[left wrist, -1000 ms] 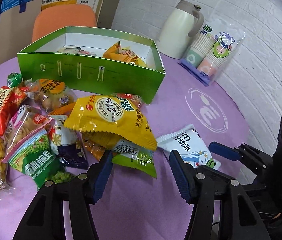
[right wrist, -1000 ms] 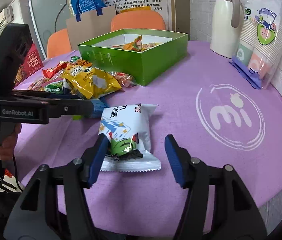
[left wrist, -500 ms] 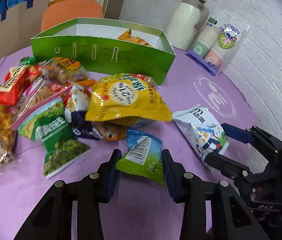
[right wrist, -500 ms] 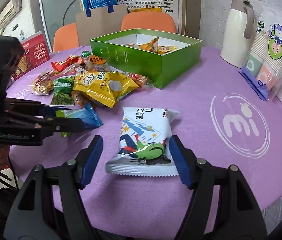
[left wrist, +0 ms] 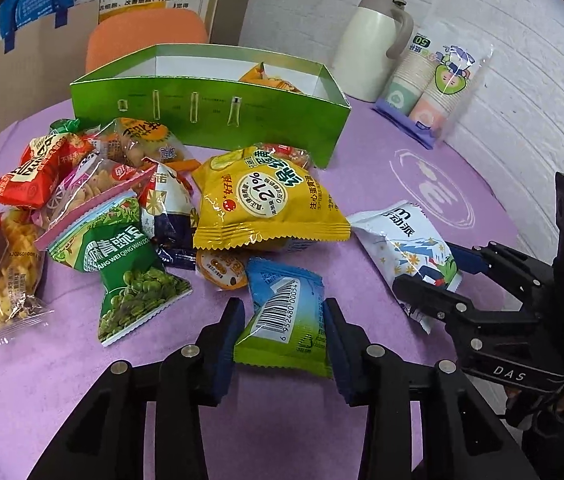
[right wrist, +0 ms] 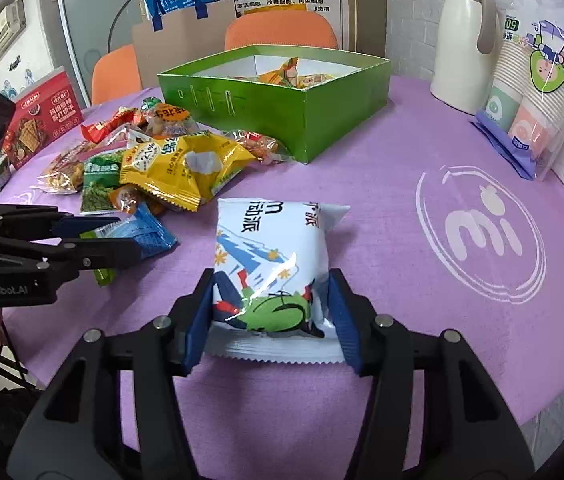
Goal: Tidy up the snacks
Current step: 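Lower both held bags into the green box and open both tools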
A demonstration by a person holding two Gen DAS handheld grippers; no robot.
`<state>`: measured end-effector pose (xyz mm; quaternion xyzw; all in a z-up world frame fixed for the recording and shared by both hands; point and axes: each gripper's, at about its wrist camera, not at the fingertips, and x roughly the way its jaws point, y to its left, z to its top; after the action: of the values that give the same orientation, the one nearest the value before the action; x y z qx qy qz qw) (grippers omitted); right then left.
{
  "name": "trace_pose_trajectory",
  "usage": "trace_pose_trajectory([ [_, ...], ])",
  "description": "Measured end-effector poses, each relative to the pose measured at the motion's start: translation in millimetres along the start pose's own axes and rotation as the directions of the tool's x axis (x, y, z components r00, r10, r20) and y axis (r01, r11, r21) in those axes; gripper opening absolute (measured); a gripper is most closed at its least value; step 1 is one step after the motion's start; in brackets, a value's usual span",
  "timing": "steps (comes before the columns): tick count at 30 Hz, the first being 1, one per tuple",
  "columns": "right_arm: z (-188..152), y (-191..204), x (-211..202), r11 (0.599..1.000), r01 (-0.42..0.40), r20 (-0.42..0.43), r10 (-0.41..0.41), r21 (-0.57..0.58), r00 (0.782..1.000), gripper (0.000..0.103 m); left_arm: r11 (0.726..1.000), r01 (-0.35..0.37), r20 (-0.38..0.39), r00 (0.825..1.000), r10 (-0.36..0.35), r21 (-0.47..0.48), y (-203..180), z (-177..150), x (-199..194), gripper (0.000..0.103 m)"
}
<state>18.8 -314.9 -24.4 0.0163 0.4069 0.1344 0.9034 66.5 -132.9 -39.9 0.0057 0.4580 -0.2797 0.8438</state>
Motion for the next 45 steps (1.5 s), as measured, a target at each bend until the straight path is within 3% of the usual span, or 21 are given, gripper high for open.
trace_pose_trajectory([
  [4, 7.3, -1.4, -17.4, 1.000, -0.028, 0.043, 0.027, 0.005, 0.999, 0.055, 0.999, 0.033, 0.003, 0.999, -0.033, 0.024, -4.2, 0.5, -15.5, 0.038],
  [9, 36.8, -4.2, -40.7, 0.998, -0.057, 0.146, 0.057, -0.001, 0.988, 0.055, 0.992, 0.113, 0.071, 0.991, -0.117, 0.058, -10.6, 15.5, -51.8, 0.038],
  [14, 75.2, -5.7, -46.6, 0.998, -0.056, 0.234, 0.058, -0.016, 0.970, 0.055, 0.995, 0.081, 0.187, 0.978, -0.092, 0.065, -7.9, 53.5, -77.7, 0.038],
  [17, 98.0, -8.8, -37.9, 0.999, -0.051, 0.263, 0.052, -0.011, 0.963, 0.055, 0.997, 0.069, 0.236, 0.969, -0.072, 0.023, -1.1, 81.0, -80.1, 0.038],
  [28, 159.0, -22.4, 30.6, 0.997, -0.067, 0.224, 0.058, 0.032, 0.973, 0.055, 0.986, 0.026, 0.246, 0.969, 0.015, -0.163, 49.4, 166.8, -28.7, 0.039],
  [40, 190.7, -5.6, 103.8, 0.998, -0.043, 0.118, 0.048, -0.042, 0.992, 0.056, 0.971, -0.065, 0.177, 0.978, 0.108, -0.232, 87.5, 199.6, 20.6, 0.039],
  [41, 191.5, -4.0, 108.6, 0.998, -0.036, 0.108, 0.042, -0.057, 0.993, 0.058, 0.970, -0.067, 0.176, 0.978, 0.110, -0.234, 89.4, 200.1, 22.6, 0.039],
  [44, 191.2, -6.1, 111.0, 0.998, -0.020, 0.098, 0.026, -0.058, 0.995, 0.085, 0.967, -0.064, 0.185, 0.976, 0.112, -0.245, 96.9, 199.5, 25.1, 0.044],
  [45, 188.5, -7.9, 106.3, 0.999, -0.008, 0.119, 0.014, -0.054, 0.993, 0.087, 0.967, -0.068, 0.183, 0.976, 0.115, -0.247, 99.1, 198.2, 25.0, 0.061],
])
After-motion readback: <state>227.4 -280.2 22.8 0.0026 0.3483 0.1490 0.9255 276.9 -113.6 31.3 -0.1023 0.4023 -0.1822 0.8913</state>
